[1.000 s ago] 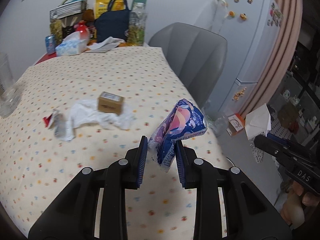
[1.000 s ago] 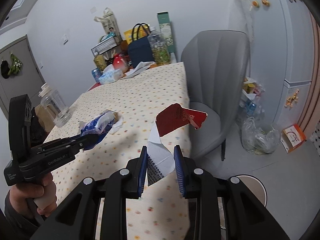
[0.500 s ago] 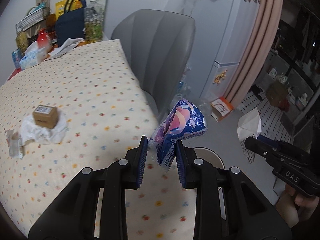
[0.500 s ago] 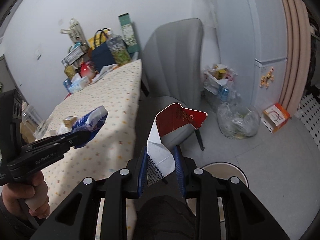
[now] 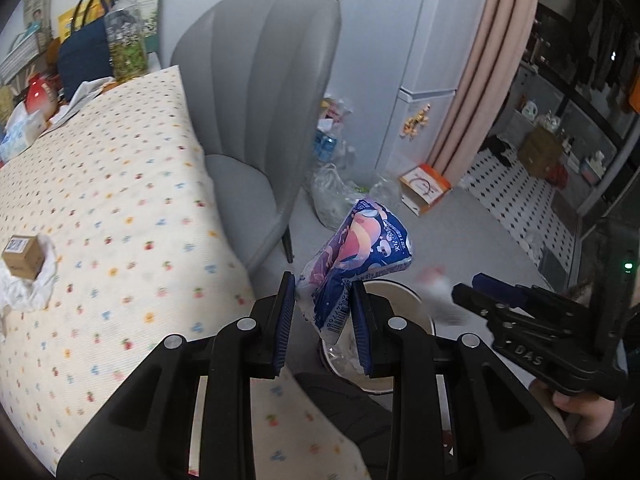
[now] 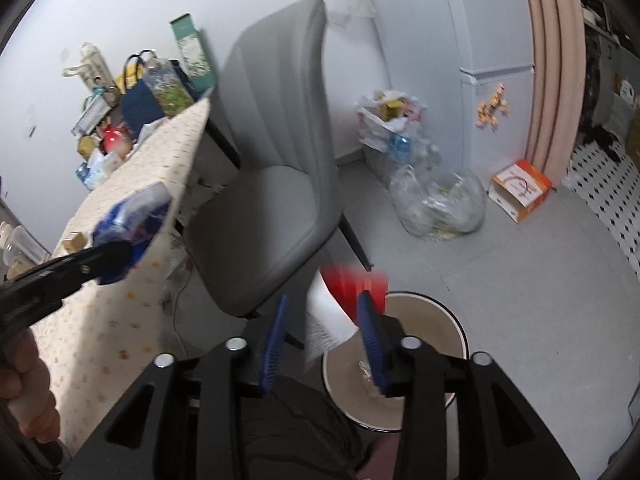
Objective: Collect trash
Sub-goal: 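Carry packet and paper to the bin and open both tools over it, then move both open tools back to the table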
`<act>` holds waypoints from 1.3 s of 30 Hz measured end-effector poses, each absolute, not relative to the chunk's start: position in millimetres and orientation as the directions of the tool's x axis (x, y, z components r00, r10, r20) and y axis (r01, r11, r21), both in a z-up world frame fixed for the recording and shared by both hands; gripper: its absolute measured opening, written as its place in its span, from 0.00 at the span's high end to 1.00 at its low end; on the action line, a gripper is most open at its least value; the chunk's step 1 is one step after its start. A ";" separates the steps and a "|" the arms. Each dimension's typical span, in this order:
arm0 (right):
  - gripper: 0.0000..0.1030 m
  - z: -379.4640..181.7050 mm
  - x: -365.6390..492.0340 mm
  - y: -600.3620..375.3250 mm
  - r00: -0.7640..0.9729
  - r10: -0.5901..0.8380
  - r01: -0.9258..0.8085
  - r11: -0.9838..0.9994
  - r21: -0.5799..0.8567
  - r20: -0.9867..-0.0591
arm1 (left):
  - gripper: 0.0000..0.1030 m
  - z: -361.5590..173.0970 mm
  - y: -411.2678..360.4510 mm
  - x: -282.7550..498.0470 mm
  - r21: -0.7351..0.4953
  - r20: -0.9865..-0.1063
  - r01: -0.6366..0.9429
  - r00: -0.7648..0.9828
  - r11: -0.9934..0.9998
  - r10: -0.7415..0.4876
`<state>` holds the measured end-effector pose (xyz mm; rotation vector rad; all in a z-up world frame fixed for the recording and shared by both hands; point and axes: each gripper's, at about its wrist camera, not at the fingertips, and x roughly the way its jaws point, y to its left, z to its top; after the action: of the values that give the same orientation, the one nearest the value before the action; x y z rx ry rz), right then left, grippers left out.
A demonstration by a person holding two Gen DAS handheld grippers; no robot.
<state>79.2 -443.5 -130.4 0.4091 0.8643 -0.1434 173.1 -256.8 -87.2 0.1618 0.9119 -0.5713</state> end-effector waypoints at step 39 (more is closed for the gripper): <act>0.08 -92.9 20.4 -490.4 0.721 -0.103 0.412 0.859 0.304 -0.685 | 0.06 -80.0 -275.6 166.4 -0.185 -0.753 0.503 0.479 0.844 -0.451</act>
<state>20.4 -490.4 -92.9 0.4633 0.7133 -0.2961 166.4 -275.6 -80.0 0.0641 0.8998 -0.5827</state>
